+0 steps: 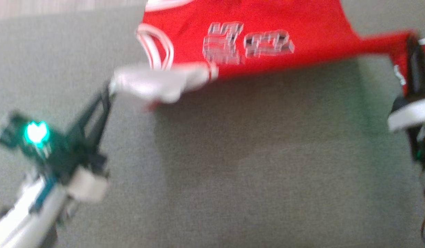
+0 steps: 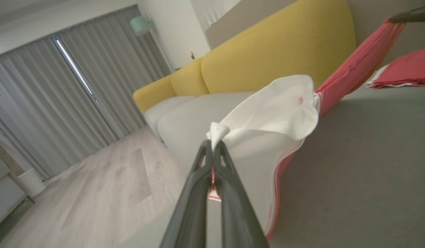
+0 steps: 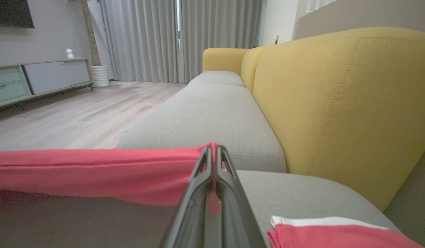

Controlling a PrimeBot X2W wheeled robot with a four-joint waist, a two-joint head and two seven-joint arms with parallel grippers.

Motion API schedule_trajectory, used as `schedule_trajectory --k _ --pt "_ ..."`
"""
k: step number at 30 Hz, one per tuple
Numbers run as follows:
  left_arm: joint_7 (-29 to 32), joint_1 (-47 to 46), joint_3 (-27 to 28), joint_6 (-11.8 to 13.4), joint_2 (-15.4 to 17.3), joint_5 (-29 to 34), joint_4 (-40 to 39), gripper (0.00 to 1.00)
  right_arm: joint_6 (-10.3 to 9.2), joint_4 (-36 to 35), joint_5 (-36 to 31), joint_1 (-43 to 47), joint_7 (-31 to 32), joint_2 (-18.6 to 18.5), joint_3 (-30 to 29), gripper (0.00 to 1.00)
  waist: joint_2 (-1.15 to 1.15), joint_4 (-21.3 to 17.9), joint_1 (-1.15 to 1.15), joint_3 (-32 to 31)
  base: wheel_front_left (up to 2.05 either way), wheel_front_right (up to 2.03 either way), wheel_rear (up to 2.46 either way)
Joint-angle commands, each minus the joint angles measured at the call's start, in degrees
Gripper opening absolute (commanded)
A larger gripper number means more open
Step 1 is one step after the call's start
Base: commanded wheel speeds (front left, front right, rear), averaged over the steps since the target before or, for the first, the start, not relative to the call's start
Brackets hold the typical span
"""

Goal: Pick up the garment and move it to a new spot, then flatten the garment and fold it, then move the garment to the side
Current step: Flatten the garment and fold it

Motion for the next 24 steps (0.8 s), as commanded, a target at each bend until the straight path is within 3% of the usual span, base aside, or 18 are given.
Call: schedule_trajectory --k 1,5,13,18,24 --pt "0.0 1.7 2.5 1.3 3.1 -0.9 -2.5 0.00 0.37 -2.4 0.5 2.6 -0.4 -0.5 0.1 0.00 0.00 -1.3 0.03 -4.6 0.00 0.00 0.00" --pt "0.0 12.8 0.5 4.2 2.6 -3.2 -5.6 0.00 0.37 -4.5 0.7 10.9 -0.4 0.1 -1.0 0.00 0.00 -2.0 0.03 -7.2 0.00 0.00 0.00" --pt "1.2 26.7 -2.8 5.7 2.7 -8.2 -8.6 0.00 0.37 -12.2 -2.6 26.2 -0.4 0.8 -5.9 0.00 0.00 -1.8 0.03 -9.4 0.00 0.00 0.00" --pt "1.7 26.9 -2.8 5.4 3.6 -8.6 -9.9 0.00 0.37 -14.0 -3.9 29.6 -0.4 2.3 -7.4 0.00 0.00 -2.1 0.03 -8.9 0.00 0.00 0.00" --pt "2.3 17.6 -2.1 4.1 2.7 -5.2 -7.4 0.00 0.37 -11.3 -3.9 26.8 -0.4 3.2 -7.6 0.00 0.00 -2.1 0.03 -6.3 0.00 0.00 0.00"
